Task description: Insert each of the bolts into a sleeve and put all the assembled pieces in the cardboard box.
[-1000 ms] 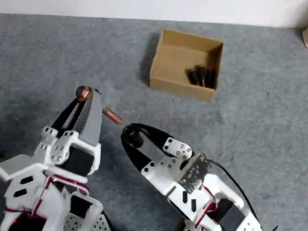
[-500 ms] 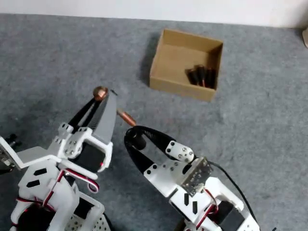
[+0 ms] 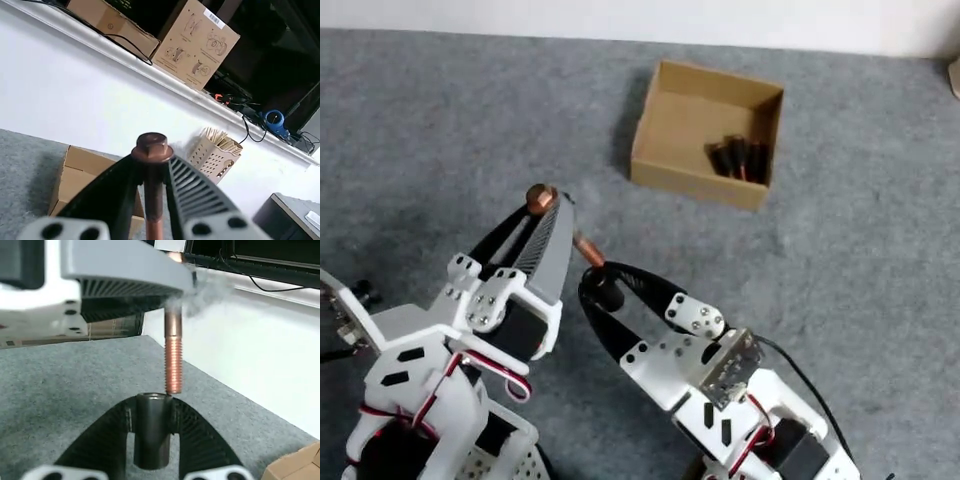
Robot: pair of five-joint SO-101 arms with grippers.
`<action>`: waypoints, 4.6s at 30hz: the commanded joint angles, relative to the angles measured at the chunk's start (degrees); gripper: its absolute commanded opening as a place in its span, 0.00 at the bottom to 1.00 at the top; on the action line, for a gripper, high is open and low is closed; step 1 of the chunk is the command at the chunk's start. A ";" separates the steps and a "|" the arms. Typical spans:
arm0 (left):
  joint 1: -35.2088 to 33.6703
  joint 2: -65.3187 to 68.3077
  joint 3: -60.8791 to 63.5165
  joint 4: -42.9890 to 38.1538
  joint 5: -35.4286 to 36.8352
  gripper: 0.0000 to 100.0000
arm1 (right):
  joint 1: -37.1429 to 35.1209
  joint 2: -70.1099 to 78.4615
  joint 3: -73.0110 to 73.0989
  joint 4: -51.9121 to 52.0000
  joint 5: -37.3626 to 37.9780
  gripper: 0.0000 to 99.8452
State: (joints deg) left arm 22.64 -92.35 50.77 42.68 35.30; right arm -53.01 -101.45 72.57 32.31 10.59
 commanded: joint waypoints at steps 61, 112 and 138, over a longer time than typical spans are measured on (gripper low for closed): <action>2.33 0.04 0.92 6.95 -5.89 0.00 | -0.40 0.04 2.07 -1.36 0.62 0.00; 7.69 -0.04 -8.48 23.03 -10.90 0.23 | 1.98 0.04 2.07 -1.45 0.70 0.00; -20.70 0.48 26.68 4.48 -30.07 0.02 | 11.21 5.67 4.18 -7.52 0.70 0.00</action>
State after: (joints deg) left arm 2.77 -91.65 74.77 52.00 2.77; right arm -47.21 -99.25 78.02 28.88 11.12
